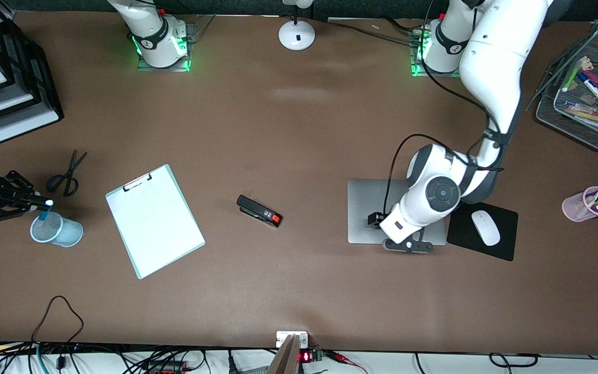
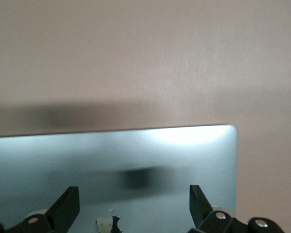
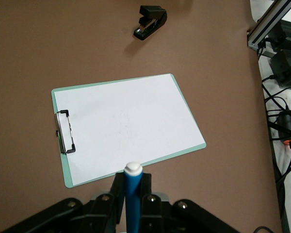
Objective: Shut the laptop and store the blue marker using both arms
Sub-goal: 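Press the laptop lid shut with the left gripper, then lift it away, then lower the marker into the light blue cup and open the right gripper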
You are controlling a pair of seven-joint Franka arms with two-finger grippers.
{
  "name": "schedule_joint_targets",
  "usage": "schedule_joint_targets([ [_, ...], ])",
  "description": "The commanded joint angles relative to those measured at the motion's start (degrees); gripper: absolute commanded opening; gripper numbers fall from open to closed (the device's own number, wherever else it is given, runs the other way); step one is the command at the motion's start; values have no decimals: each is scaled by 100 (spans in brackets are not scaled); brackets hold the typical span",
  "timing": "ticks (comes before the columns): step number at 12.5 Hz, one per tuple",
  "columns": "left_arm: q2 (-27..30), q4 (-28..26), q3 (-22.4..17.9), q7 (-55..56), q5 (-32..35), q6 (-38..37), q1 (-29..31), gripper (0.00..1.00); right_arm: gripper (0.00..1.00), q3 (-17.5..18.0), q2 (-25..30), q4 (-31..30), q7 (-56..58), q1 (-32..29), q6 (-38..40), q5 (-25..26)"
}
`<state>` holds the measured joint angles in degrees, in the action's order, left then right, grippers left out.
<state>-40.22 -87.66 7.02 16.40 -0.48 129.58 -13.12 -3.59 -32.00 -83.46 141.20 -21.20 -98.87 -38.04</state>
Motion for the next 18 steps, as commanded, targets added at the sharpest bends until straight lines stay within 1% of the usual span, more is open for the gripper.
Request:
schedule_joint_targets([
  [1,759,-84,-60,-85,5,-563,203,100,0,78,-376,382,285,-331,499,-388],
  [5,1804,-76,-17,-93,13,-1425,941,100,0,95,-762,768,426,-621,824,-406],
  [6,2033,-15,-34,-180,13,-1653,1030,100,0,95,-894,891,426,-683,869,-432],
  [7,2157,151,-69,-251,5,-2004,1040,100,0,104,-991,954,426,-710,930,-433],
  [9,2185,913,-87,-365,31,-3047,1302,100,0,104,-1211,963,426,-762,1045,-598],
  [10,2159,1274,-96,-409,66,-3610,1312,100,0,113,-1334,963,435,-815,1045,-643],
  [11,2167,1478,-96,-419,240,-3911,1330,100,0,121,-1431,972,522,-842,1054,-687],
  [12,2211,1541,-78,-436,459,-4175,1339,100,0,113,-1527,1050,575,-877,1054,-748],
  [13,2368,1542,-69,-662,531,-4483,1339,100,0,113,-1607,1138,575,-912,1054,-775],
  [14,2631,1498,-95,-1056,497,-4633,1365,100,1,121,-1634,1226,584,-938,1054,-775],
  [15,2807,1437,-96,-1391,471,-4757,1522,100,1,122,-1643,1270,575,-947,1054,-767],
  [16,2948,1349,-43,-1499,427,-4862,1715,100,2,113,-1643,1358,584,-947,1036,-767],
  [17,3115,1218,-26,-1639,426,-4924,1812,100,4,121,-1660,1437,575,-947,1028,-775],
  [18,3386,921,-34,-1788,409,-4908,1813,100,5,113,-1704,1464,575,-939,1019,-775],
])
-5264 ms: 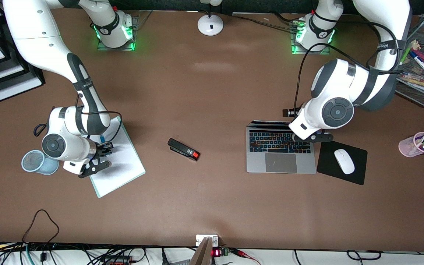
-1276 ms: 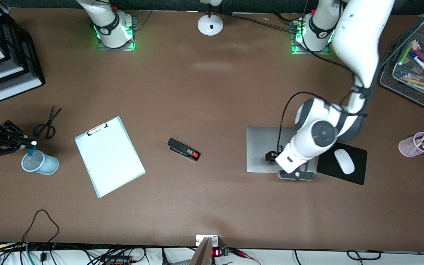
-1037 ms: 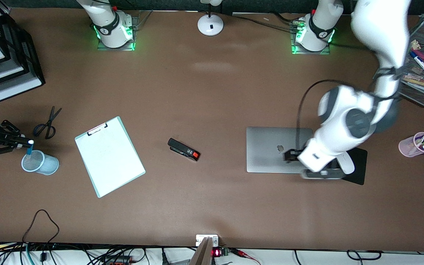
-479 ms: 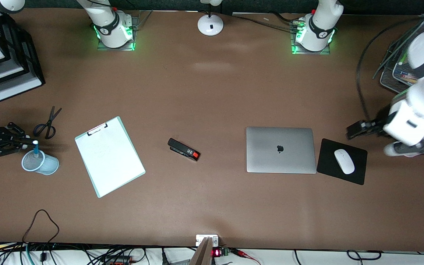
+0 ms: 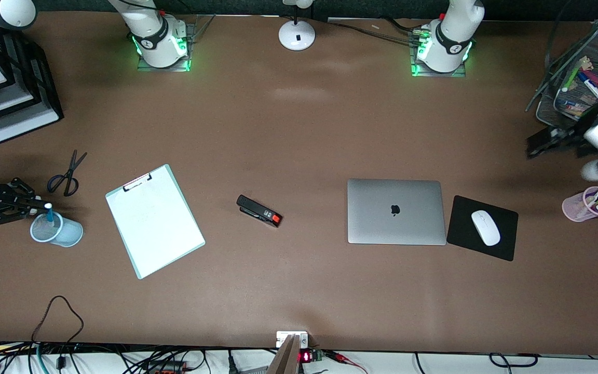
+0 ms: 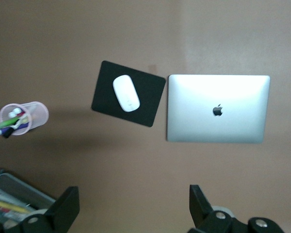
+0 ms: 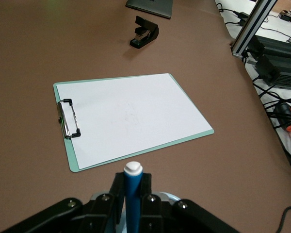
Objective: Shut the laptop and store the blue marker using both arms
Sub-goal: 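Lower the marker into the light blue cup and open the right gripper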
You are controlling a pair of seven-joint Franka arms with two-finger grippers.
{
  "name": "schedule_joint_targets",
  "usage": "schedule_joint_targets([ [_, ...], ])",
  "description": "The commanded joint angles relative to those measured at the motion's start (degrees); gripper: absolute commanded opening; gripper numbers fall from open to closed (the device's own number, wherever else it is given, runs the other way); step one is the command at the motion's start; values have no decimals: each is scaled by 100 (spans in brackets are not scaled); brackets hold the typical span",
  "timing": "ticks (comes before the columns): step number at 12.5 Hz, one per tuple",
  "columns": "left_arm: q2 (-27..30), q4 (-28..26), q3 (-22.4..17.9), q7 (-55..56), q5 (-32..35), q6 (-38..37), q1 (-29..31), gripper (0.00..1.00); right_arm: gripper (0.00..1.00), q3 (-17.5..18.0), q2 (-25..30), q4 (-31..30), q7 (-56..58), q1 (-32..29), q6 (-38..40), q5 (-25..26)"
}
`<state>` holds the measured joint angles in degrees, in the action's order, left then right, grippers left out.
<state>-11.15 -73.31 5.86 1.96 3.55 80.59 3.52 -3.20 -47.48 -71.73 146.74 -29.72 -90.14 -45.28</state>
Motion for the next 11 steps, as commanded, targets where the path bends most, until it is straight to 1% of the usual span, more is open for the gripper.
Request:
schedule_joint_targets([
  [1,560,-570,90,-345,6,-9,149,100,7,74,-226,291,21,-96,111,-51],
  [3,622,-570,99,-363,-3,-122,149,100,8,48,-288,309,48,-96,76,-51],
  [4,701,-605,99,-371,-125,-175,149,100,34,47,-288,300,48,-96,59,-51],
  [5,841,-797,64,-380,-317,-115,149,100,99,47,-288,300,-31,-96,58,-60],
  [6,1147,-1260,21,-432,-406,77,149,100,100,47,-245,300,-197,-87,84,-86],
  [7,1368,-1613,3,-459,-372,236,114,100,100,39,-166,300,-572,-87,137,-86],
  [9,1379,-1617,-85,-398,-346,237,44,100,100,47,79,300,-1293,-52,173,18],
  [10,1353,-1608,-198,-380,-363,264,79,100,100,82,359,248,-1923,53,173,367],
  [11,1352,-1582,-200,-363,-329,264,96,100,100,91,658,125,-2478,228,164,658],
])
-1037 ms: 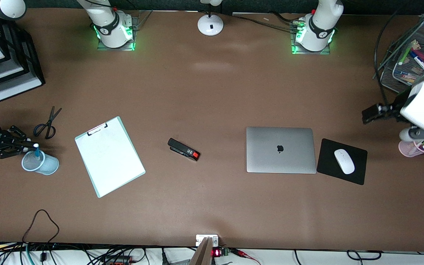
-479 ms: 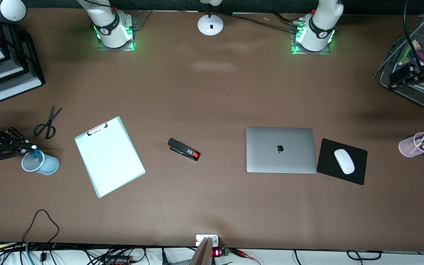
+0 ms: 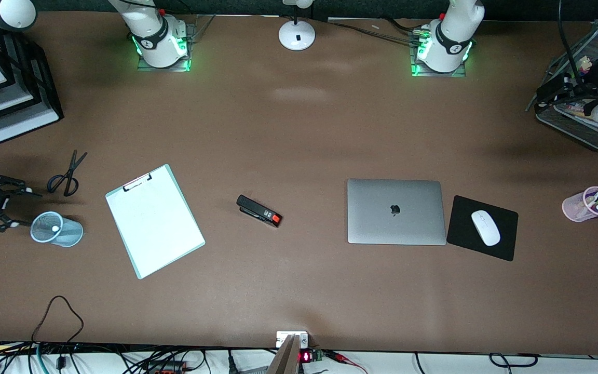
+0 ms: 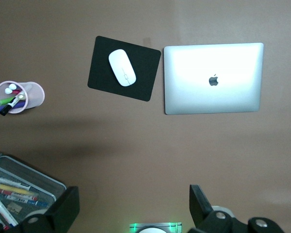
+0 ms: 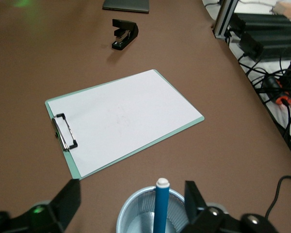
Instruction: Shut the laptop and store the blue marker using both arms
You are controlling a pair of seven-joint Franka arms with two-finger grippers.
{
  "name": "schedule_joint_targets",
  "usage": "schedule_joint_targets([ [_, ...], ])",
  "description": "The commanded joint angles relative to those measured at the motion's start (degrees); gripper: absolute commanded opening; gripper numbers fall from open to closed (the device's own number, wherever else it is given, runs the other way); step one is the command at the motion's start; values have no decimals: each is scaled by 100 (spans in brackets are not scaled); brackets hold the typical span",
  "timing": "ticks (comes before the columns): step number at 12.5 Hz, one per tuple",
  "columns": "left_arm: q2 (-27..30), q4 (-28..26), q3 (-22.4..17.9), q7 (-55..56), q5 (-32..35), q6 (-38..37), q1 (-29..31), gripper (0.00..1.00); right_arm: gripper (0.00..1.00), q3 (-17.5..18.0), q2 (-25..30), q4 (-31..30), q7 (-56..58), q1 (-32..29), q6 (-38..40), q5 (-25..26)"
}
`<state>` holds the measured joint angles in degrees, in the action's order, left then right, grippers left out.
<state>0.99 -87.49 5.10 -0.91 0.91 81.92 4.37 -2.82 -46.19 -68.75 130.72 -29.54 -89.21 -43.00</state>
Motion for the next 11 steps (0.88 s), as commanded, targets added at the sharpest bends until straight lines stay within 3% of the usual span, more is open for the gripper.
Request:
schedule_joint_targets([
  [1,138,-163,-176,-85,5,131,11,100,100,53,871,-400,-1482,334,35,616],
  [6,121,-119,-141,-164,15,122,-41,100,100,62,1936,-1061,-4224,1159,-26,1433],
  [11,173,-180,-115,-164,23,105,-59,100,100,53,2596,-1298,-8063,2091,-18,2444],
])
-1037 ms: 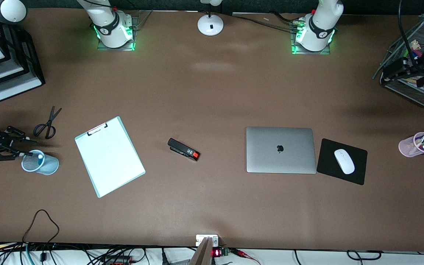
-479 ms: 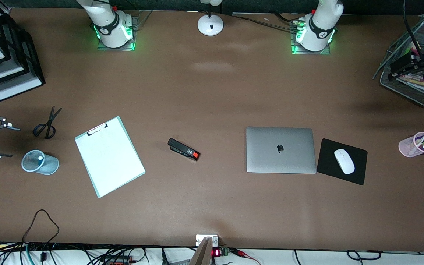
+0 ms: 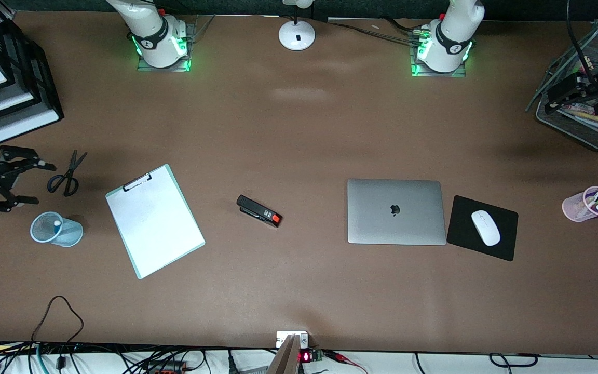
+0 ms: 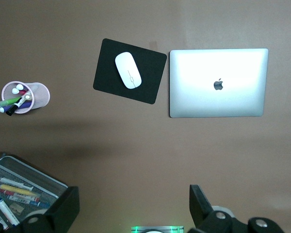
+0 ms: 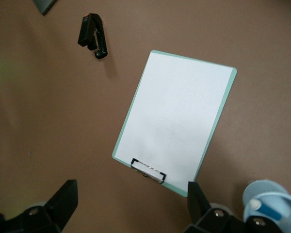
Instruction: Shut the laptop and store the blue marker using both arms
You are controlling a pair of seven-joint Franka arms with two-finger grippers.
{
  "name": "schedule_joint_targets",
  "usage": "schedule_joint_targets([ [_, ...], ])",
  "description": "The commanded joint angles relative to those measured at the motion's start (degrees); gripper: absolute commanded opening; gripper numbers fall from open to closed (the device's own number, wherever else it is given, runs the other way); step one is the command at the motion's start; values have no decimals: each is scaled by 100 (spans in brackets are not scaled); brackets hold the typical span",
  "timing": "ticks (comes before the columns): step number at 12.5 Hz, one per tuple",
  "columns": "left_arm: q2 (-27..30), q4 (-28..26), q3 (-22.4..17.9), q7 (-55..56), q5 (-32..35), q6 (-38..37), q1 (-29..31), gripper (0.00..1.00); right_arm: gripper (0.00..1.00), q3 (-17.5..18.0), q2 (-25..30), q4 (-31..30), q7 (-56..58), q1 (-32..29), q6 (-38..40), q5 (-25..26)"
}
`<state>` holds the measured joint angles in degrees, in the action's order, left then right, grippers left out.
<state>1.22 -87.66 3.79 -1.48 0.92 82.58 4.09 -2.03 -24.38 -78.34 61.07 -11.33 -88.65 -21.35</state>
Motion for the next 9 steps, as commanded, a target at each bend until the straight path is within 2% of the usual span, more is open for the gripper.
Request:
schedule_joint_targets([
  [1,150,-173,138,-107,22,30,-58,100,100,-17,521,-348,-1906,489,-65,489],
  [3,150,-181,542,-63,66,3,56,100,100,-26,636,-366,-3183,867,-13,789],
  [5,150,-199,553,-107,23,38,161,100,100,-26,645,-366,-4299,1114,93,921],
  [7,142,-190,605,-116,22,47,188,100,100,-26,680,-357,-5469,1378,93,1316],
  [9,124,-277,606,-116,5,135,197,100,100,-34,951,-366,-5894,1554,232,1912],
])
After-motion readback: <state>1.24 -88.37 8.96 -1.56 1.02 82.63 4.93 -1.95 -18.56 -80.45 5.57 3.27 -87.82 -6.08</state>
